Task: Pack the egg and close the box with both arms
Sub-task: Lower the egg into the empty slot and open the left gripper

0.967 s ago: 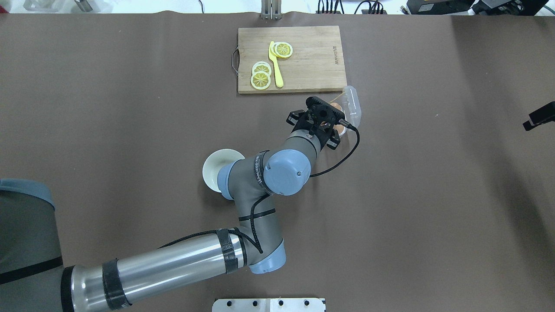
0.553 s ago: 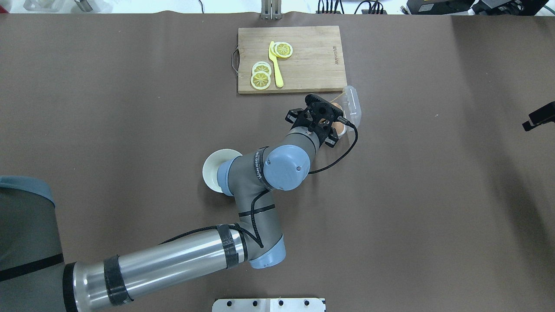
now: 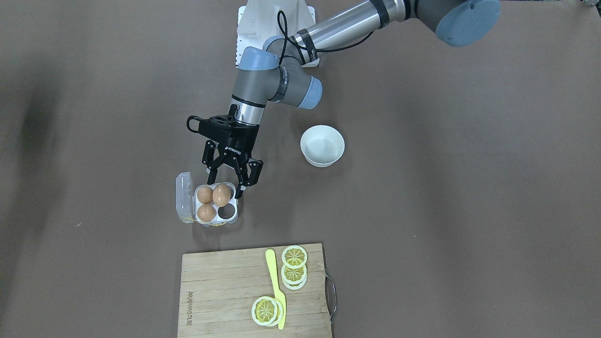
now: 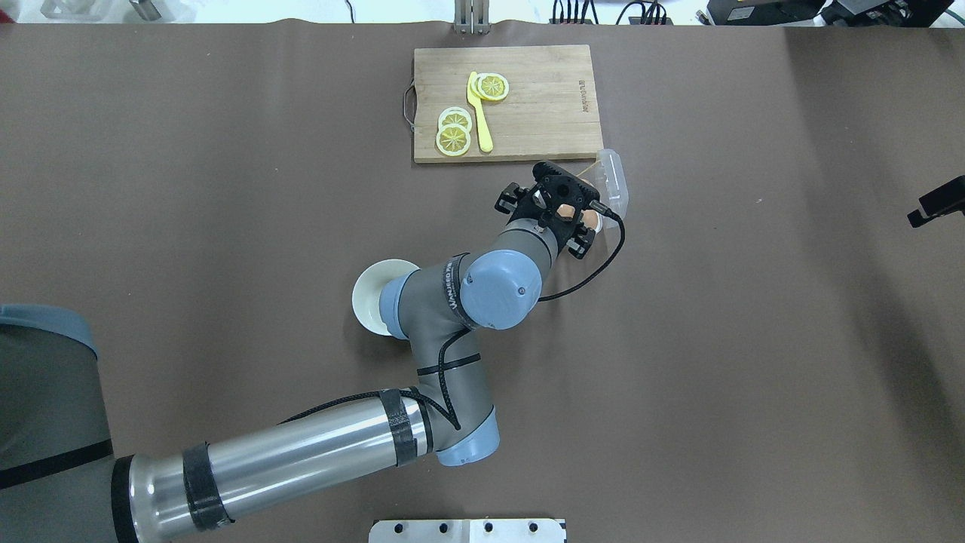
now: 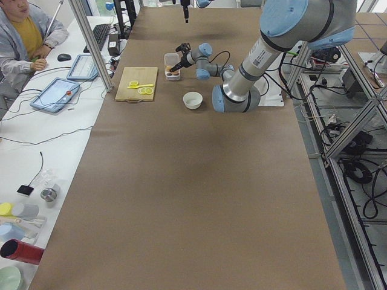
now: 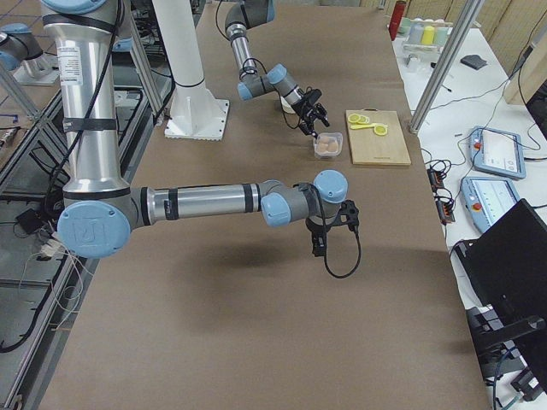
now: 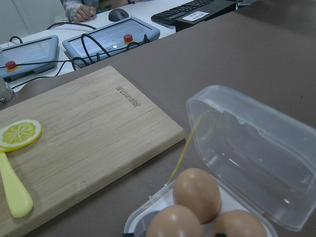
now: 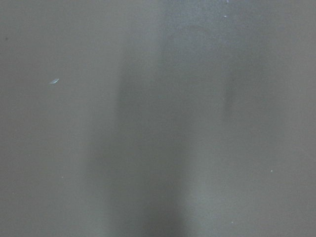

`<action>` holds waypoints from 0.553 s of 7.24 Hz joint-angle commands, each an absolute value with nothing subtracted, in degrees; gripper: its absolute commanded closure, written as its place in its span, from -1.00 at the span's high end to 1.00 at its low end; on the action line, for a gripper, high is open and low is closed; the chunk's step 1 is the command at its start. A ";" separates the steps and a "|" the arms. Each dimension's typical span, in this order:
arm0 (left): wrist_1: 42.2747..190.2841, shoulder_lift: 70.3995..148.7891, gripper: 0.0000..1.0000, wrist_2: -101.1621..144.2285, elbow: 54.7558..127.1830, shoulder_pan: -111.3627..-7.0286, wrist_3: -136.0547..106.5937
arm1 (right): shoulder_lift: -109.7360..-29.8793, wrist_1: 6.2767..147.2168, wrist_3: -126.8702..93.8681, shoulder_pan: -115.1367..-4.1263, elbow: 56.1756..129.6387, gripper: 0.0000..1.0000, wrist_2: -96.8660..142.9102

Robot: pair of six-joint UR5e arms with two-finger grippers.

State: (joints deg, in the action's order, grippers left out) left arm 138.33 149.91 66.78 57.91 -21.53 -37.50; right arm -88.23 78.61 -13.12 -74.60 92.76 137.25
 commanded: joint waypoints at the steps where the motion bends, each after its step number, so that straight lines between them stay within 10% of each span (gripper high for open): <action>1: 138.34 149.94 0.81 67.32 58.27 -21.62 -37.53 | -88.15 78.57 -13.18 -74.62 92.72 1.00 137.29; 4: 138.17 150.03 0.81 71.51 61.16 -24.50 -38.49 | -88.15 78.57 -13.18 -74.62 92.81 1.00 137.29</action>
